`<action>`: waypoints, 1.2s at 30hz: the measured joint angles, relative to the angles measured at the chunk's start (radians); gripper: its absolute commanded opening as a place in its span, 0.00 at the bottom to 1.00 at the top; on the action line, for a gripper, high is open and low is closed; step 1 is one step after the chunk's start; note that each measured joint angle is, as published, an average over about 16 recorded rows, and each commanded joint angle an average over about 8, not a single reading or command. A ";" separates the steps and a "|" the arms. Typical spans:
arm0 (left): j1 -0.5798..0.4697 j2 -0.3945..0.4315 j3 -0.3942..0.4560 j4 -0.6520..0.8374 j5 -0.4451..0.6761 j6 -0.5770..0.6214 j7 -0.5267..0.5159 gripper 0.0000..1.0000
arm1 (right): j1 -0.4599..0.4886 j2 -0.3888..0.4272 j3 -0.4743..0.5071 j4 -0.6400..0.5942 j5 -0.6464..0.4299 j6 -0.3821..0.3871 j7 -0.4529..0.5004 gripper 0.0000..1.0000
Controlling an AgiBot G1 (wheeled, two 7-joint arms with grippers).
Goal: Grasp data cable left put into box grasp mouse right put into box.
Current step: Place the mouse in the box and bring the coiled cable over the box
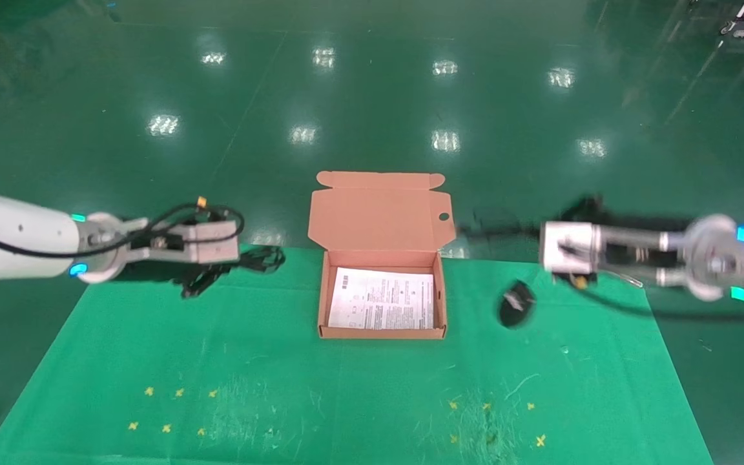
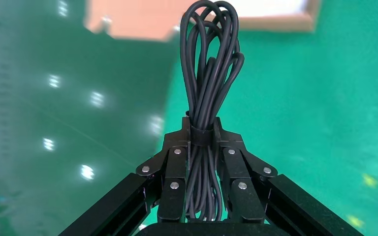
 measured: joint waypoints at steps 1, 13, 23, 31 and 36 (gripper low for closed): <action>-0.006 0.002 -0.003 -0.011 0.003 -0.008 -0.002 0.00 | 0.017 -0.011 0.004 -0.005 0.001 0.007 -0.007 0.00; -0.083 0.077 -0.022 -0.031 0.069 -0.130 -0.018 0.00 | 0.198 -0.209 0.024 -0.174 0.043 0.121 -0.158 0.00; -0.123 0.122 -0.029 0.017 0.104 -0.195 -0.019 0.00 | 0.269 -0.332 0.032 -0.349 0.120 0.181 -0.299 0.00; -0.123 0.118 -0.026 0.031 0.125 -0.203 -0.024 0.00 | 0.274 -0.374 0.033 -0.411 0.158 0.189 -0.344 0.00; -0.112 0.104 -0.020 0.026 0.156 -0.196 -0.044 0.00 | 0.263 -0.394 0.029 -0.443 0.166 0.192 -0.350 0.00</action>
